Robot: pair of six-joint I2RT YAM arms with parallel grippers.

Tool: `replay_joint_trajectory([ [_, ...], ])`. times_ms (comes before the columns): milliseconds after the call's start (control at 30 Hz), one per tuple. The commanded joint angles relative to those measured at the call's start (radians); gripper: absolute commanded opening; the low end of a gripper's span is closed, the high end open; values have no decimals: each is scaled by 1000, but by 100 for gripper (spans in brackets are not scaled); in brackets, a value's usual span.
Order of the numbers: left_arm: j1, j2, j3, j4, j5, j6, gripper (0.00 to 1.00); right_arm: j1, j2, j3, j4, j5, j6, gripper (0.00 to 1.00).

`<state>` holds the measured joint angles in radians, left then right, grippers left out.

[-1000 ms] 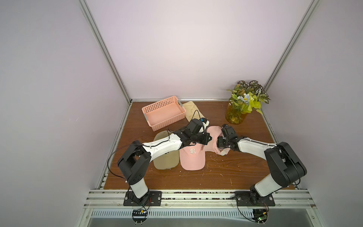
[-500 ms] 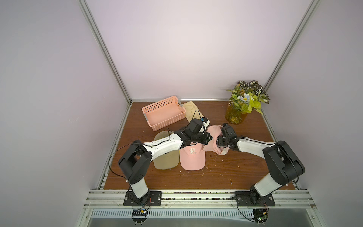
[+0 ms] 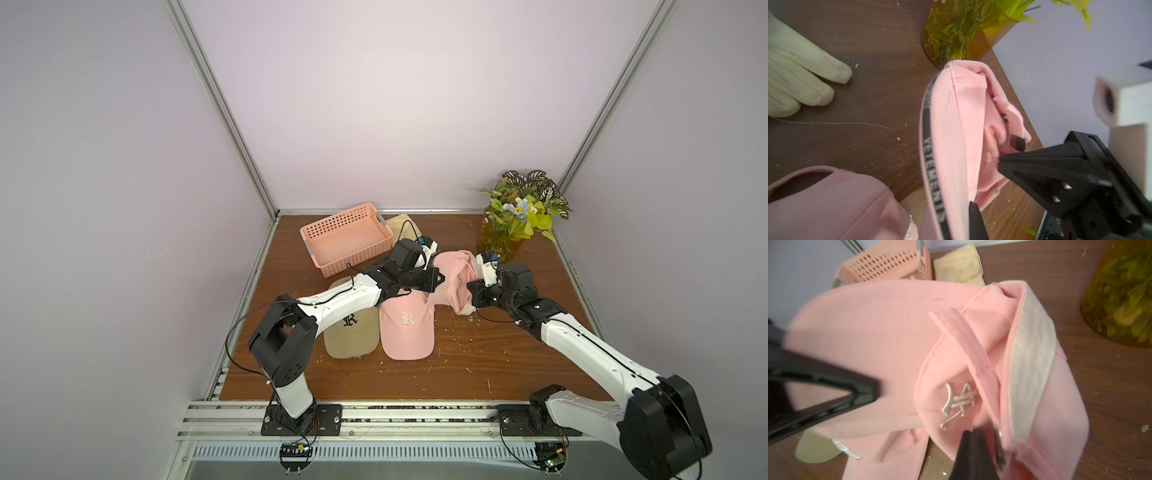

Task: Turn the baseball cap inside out
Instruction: Turn over the baseball cap.

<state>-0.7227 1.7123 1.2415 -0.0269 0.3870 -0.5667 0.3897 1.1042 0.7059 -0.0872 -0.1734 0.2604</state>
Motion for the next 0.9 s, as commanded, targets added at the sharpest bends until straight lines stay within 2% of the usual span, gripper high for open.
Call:
replay_joint_trajectory([
  [0,18,-29,53,-8,21,28,0,-13,-81,-2,-29,-104,-7,0],
  [200,42,-47,50,12,69,13,0,-27,-181,27,-34,-274,-10,0],
  [333,93,-79,29,13,76,10,0,-47,-259,43,-25,-297,12,0],
  [533,212,-149,-35,42,167,-9,0,-119,-306,85,-24,-355,35,0],
  [700,272,-229,-99,85,267,-12,0,-205,-303,84,-17,-283,67,0],
  [867,271,-254,-133,144,436,-27,0,-238,-261,89,-40,-64,87,0],
])
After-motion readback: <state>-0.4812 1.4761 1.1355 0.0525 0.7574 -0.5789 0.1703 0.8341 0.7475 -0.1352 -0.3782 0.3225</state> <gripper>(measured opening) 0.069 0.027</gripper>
